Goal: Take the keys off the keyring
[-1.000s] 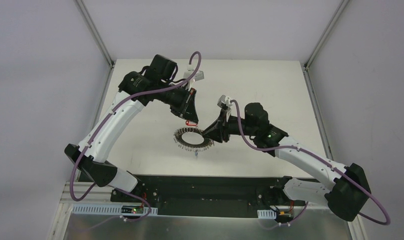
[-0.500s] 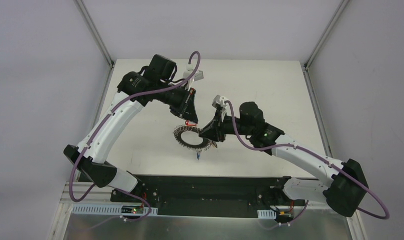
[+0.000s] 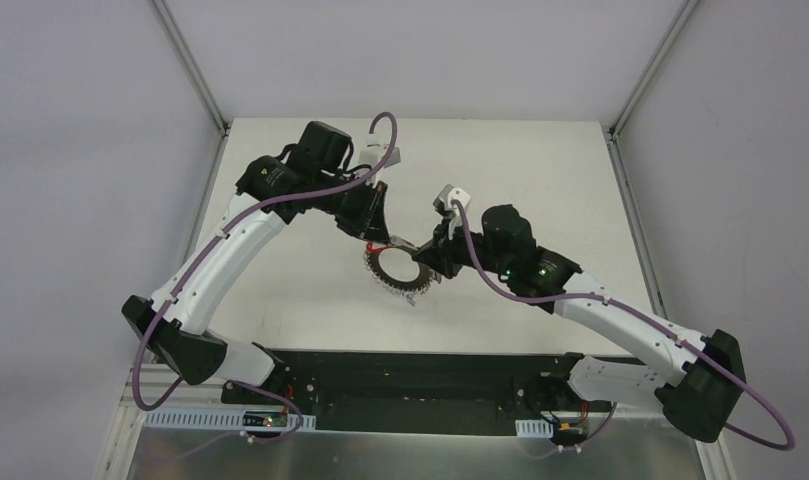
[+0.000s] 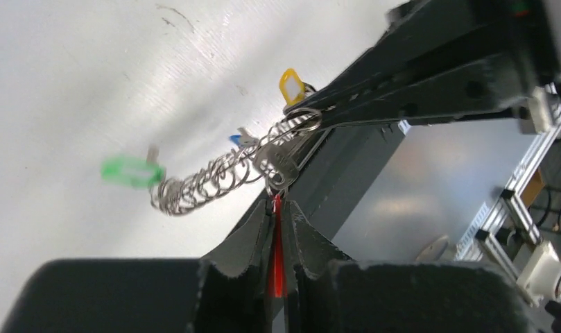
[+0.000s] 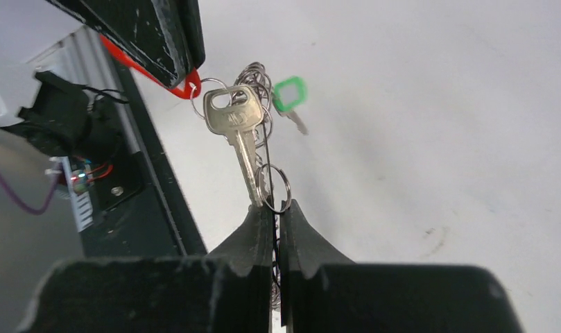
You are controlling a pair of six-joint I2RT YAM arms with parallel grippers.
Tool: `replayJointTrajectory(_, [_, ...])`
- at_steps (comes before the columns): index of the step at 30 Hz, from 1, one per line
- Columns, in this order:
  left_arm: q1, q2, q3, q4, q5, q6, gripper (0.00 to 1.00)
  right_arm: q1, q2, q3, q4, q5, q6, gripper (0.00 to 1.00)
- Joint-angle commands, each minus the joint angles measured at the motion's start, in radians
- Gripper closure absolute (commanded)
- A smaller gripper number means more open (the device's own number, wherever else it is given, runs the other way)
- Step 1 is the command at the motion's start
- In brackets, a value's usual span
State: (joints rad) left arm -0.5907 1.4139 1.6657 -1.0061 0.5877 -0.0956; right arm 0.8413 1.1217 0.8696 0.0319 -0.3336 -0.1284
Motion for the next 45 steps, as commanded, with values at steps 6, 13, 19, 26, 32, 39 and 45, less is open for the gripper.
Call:
replayJointTrajectory(6, [-0.013,-0.175,-0.297,0.336,-0.081,-0.123,0.52,-0.002,-0.203,-0.086,0.059,0.229,-0.450,1.00])
replayJointTrajectory(13, [-0.013,-0.237,-0.434,0.516,-0.046,-0.176,0.46,-0.002,-0.222,-0.032,0.005,0.191,-0.835,1.00])
replayJointTrajectory(19, [-0.012,-0.242,-0.525,0.651,0.015,-0.220,0.46,-0.001,-0.226,-0.008,0.043,0.146,-1.075,1.00])
replayJointTrajectory(26, [-0.013,-0.295,-0.641,0.822,-0.035,-0.240,0.44,-0.002,-0.182,0.077,0.049,0.169,-1.159,1.00])
replayJointTrajectory(32, [-0.019,-0.375,-0.783,1.120,-0.097,-0.248,0.43,-0.002,-0.133,0.157,0.021,0.174,-1.163,1.00])
replayJointTrajectory(39, [-0.039,-0.431,-0.905,1.403,-0.185,-0.180,0.42,-0.002,-0.101,0.197,0.015,0.176,-1.162,1.00])
replayJointTrajectory(45, [-0.051,-0.383,-0.902,1.513,-0.101,-0.093,0.45,-0.002,-0.082,0.234,-0.011,0.172,-1.155,1.00])
